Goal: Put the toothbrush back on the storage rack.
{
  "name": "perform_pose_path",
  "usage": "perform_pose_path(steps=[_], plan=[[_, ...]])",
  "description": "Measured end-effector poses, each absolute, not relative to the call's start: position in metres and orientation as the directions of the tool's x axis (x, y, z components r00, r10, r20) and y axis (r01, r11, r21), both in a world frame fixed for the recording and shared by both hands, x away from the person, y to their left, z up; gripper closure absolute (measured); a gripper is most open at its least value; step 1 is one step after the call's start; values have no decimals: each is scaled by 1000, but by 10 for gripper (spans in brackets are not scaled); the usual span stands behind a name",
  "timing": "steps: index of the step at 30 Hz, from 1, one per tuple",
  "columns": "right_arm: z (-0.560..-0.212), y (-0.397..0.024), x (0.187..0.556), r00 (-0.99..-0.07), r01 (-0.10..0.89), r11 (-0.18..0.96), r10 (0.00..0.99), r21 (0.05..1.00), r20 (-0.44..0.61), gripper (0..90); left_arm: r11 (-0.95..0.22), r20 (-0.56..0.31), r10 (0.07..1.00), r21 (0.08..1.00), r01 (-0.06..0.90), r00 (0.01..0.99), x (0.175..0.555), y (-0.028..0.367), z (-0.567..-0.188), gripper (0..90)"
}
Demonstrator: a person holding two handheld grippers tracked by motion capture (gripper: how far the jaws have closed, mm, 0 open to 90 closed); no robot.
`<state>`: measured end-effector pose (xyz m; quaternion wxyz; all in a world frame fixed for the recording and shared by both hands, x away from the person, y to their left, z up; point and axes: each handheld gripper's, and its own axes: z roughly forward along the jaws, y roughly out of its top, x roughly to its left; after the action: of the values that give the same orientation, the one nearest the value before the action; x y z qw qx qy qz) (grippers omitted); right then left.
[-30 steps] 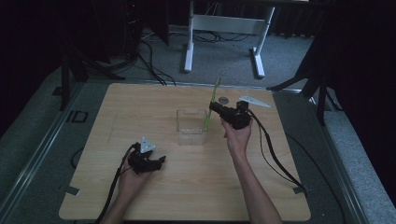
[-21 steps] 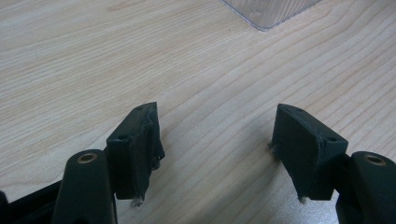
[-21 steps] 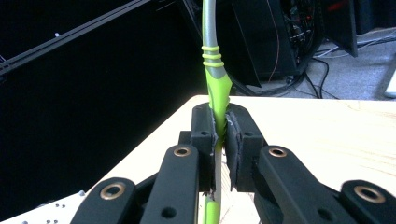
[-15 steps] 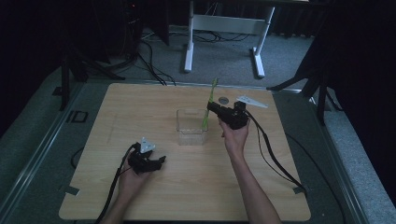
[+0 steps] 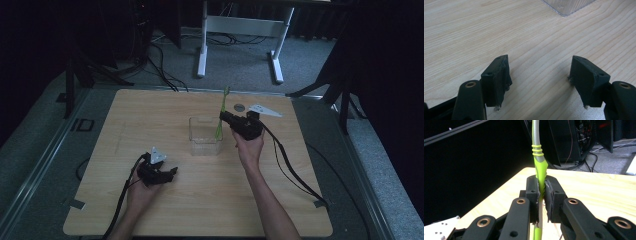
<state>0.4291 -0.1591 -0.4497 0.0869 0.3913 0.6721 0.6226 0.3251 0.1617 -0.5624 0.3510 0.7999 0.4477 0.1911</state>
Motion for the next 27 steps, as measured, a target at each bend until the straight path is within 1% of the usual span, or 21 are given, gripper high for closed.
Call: perform_pose_path(steps=[3, 4, 7, 14, 18, 19, 21, 22, 27], plan=[[-451, -158, 429, -682, 412, -70, 638, 909, 358, 815, -353, -8, 850, 733, 582, 526, 325, 162, -562, 324], [-453, -156, 428, -683, 398, -55, 649, 916, 336, 809, -353, -9, 850, 733, 582, 526, 325, 162, -562, 324], [-456, -154, 428, -682, 390, -37, 659, 920, 316, 804, -354, -8, 850, 732, 582, 527, 325, 162, -562, 324], [-462, -150, 426, -684, 387, 20, 677, 922, 272, 780, -355, -8, 850, 732, 582, 527, 325, 162, -562, 324], [-463, -148, 424, -696, 371, 53, 677, 927, 240, 596, -354, -8, 850, 733, 582, 527, 325, 162, -562, 324], [-463, -148, 424, -697, 366, 60, 679, 929, 231, 579, -355, -8, 849, 732, 582, 528, 325, 162, -562, 323], [-463, -149, 424, -701, 373, 77, 676, 925, 227, 516, -355, -7, 849, 732, 582, 528, 325, 162, -562, 323], [-463, -150, 423, -700, 370, 84, 680, 925, 219, 494, -354, -8, 850, 732, 582, 527, 325, 162, -562, 323], [-457, -153, 419, -703, 349, 88, 683, 933, 198, 454, -356, -6, 849, 732, 581, 528, 325, 162, -562, 322]])
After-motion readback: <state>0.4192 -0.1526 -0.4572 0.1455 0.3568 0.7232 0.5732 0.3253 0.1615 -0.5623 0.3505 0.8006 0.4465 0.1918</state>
